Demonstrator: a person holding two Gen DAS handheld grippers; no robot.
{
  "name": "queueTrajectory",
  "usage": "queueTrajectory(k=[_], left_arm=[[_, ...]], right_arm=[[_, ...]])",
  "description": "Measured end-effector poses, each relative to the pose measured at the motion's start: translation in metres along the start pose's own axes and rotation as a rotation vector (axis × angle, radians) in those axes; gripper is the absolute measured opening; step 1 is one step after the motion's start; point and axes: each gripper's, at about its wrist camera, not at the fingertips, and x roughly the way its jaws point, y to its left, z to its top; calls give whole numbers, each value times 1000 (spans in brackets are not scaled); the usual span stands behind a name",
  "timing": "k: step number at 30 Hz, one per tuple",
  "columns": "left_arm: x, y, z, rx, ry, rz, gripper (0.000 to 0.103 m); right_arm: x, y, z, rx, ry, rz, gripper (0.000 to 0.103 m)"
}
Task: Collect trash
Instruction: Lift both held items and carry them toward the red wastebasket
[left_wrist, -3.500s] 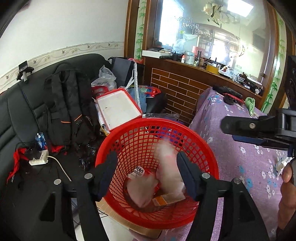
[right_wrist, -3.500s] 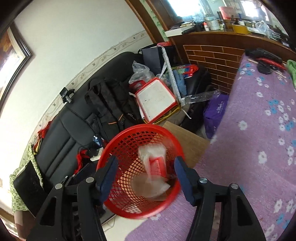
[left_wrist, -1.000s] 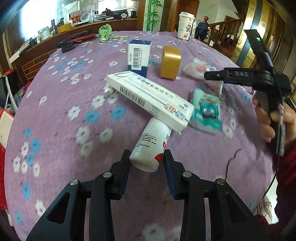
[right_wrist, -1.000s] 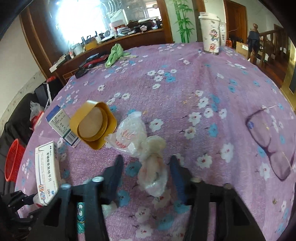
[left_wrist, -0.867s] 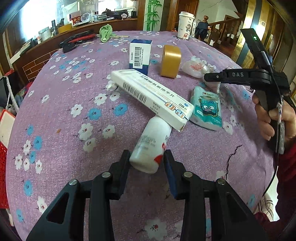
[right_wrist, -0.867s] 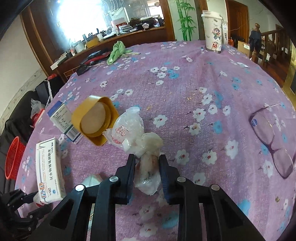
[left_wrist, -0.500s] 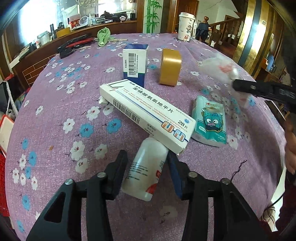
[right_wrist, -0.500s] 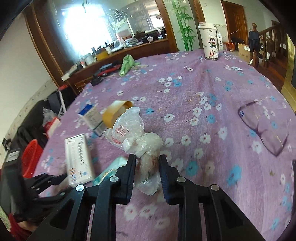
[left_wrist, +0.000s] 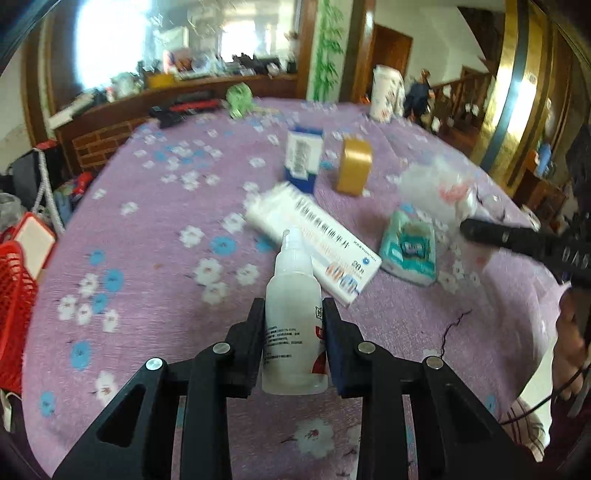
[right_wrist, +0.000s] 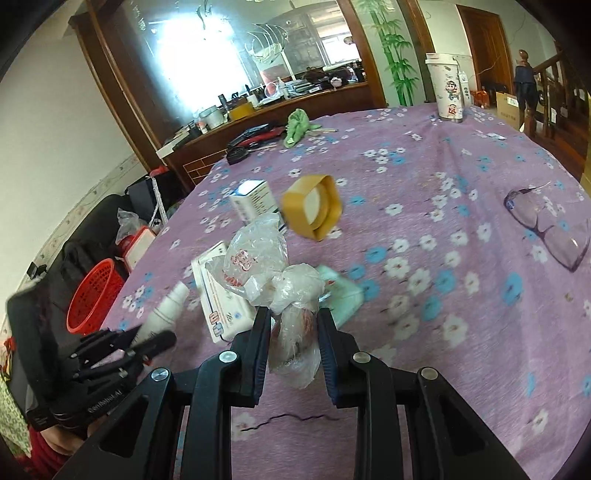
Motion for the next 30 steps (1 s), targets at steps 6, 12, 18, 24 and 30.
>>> queueTrajectory(k=[6, 12, 18, 24, 30], left_arm=[[-19, 4, 1, -21, -78, 37, 29], [-25, 6, -2, -18, -88, 38, 29], [-30, 6, -5, -18, -98, 45, 29], [-32, 10, -7, -26, -97, 48, 29], [-32, 13, -7, -30, -97, 48, 29]], right_arm=[[-1, 16, -7, -17, -3, 0, 27], [-6, 28, -10, -38, -4, 4, 27], [-6, 38, -11, -57, 0, 7, 27], [-5, 43, -11, -71, 4, 8, 27], [-5, 45, -13, -75, 7, 7, 27]])
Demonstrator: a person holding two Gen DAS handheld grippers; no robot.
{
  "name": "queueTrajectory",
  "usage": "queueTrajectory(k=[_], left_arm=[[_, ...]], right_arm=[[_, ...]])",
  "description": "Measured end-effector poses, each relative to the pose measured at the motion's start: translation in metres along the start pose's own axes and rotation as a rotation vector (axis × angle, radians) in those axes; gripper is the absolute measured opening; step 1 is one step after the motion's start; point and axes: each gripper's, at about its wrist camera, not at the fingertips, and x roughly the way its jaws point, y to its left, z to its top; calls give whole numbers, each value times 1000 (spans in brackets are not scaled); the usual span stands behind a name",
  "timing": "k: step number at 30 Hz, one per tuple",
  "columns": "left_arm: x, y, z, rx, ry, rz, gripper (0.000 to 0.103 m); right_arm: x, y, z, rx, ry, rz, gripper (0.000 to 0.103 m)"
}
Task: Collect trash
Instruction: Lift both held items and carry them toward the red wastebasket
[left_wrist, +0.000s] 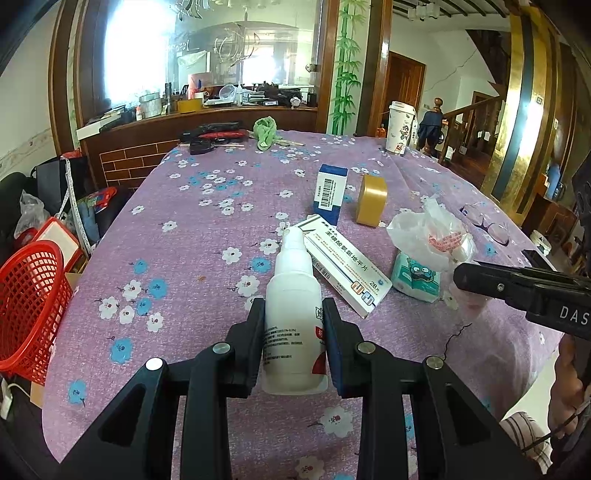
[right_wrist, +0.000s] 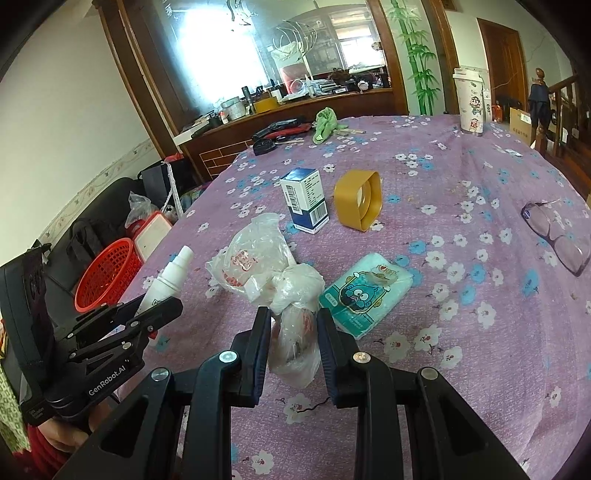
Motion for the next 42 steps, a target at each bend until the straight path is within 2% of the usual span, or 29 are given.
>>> queueTrajectory(k=[17, 42], left_arm=[[-2, 8, 0, -18, -1, 29, 29], [-25, 53, -4, -87, -67, 140, 29]], right_arm=[[9, 6, 0, -12, 26, 15, 27], [26, 56, 9, -106, 66, 26, 27]])
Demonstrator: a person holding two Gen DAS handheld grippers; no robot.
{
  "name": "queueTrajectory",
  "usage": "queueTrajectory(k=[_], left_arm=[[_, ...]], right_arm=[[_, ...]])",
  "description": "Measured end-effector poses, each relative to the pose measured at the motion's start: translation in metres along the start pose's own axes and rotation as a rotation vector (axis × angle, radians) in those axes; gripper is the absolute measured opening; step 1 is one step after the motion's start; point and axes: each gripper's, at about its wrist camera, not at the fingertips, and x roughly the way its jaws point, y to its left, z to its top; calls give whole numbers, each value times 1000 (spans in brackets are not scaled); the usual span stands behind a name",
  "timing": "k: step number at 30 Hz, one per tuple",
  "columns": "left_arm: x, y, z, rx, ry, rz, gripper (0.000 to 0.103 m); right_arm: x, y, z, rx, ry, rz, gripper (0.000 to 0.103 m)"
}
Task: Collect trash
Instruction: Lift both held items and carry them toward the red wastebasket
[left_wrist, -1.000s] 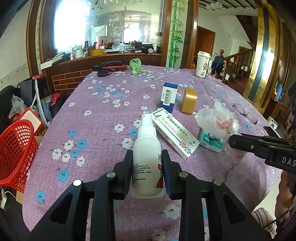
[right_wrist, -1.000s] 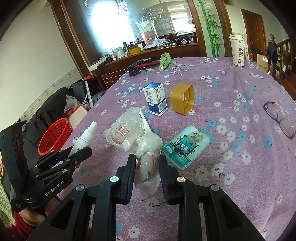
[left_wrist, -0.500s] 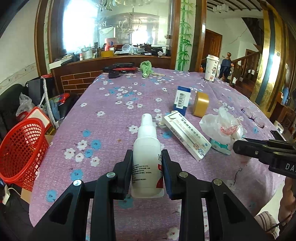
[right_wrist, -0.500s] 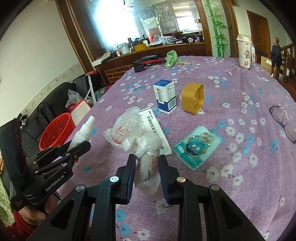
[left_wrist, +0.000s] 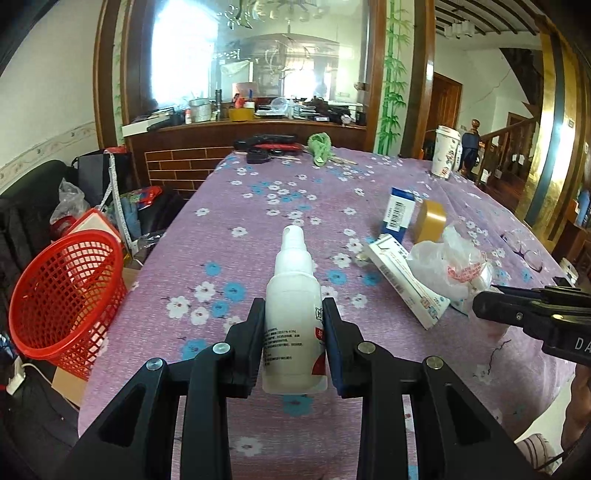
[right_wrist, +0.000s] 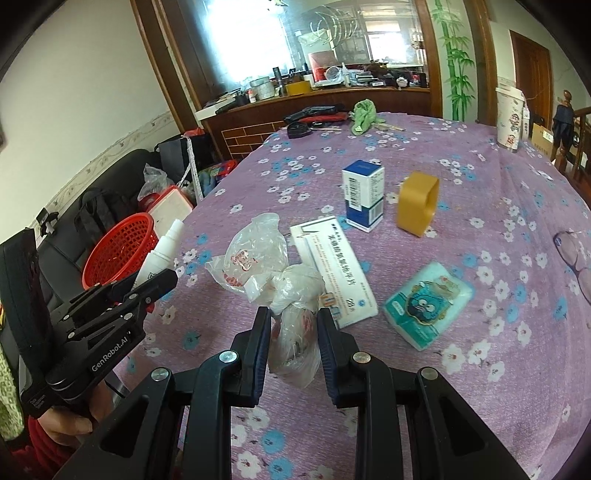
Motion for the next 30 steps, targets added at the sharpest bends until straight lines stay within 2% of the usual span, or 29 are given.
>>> queueTrajectory(k=[16, 30], left_arm=[[-14, 45, 4, -73, -40, 66, 29], [-24, 100, 12, -167, -72, 148, 29]], right_arm=[[21, 44, 20, -83, 23, 25, 27], [47, 94, 39, -169, 53, 78, 27]])
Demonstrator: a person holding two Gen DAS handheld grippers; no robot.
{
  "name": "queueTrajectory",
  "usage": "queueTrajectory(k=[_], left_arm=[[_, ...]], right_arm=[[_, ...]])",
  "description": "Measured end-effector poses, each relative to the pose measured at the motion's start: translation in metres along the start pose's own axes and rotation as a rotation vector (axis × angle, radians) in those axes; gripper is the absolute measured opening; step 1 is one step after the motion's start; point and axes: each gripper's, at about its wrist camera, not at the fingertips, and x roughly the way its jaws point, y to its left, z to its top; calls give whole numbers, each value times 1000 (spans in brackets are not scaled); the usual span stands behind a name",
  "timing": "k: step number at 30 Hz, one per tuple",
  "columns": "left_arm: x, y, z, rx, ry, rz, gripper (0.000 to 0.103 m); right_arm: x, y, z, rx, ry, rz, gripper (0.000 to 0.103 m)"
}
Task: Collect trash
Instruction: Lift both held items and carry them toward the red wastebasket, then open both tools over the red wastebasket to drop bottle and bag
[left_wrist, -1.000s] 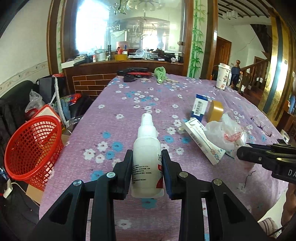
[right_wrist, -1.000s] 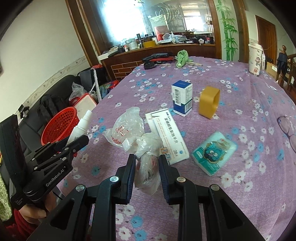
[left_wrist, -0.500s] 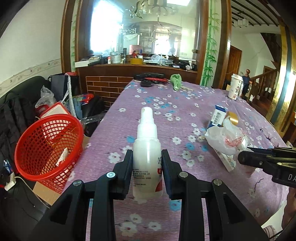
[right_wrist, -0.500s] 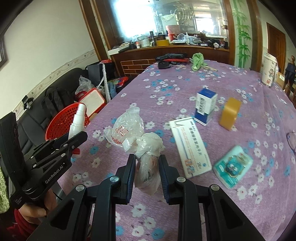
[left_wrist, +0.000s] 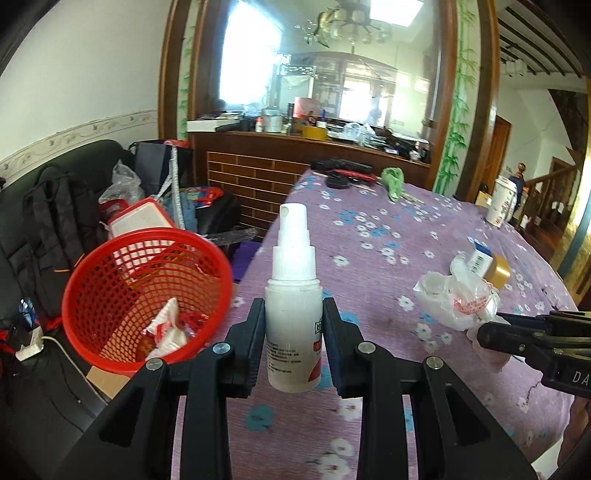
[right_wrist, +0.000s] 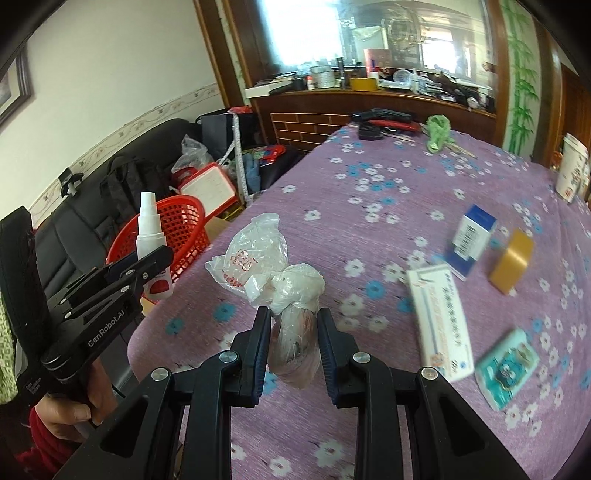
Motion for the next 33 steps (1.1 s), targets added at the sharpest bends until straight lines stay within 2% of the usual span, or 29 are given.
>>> queueTrajectory(k=[16, 33], left_arm=[[3, 65, 7, -93, 2, 96, 29], [17, 135, 14, -180, 15, 190, 29]], right_arm=[[35, 58, 34, -101, 33, 60, 28], [92, 108, 78, -118, 92, 121, 28]])
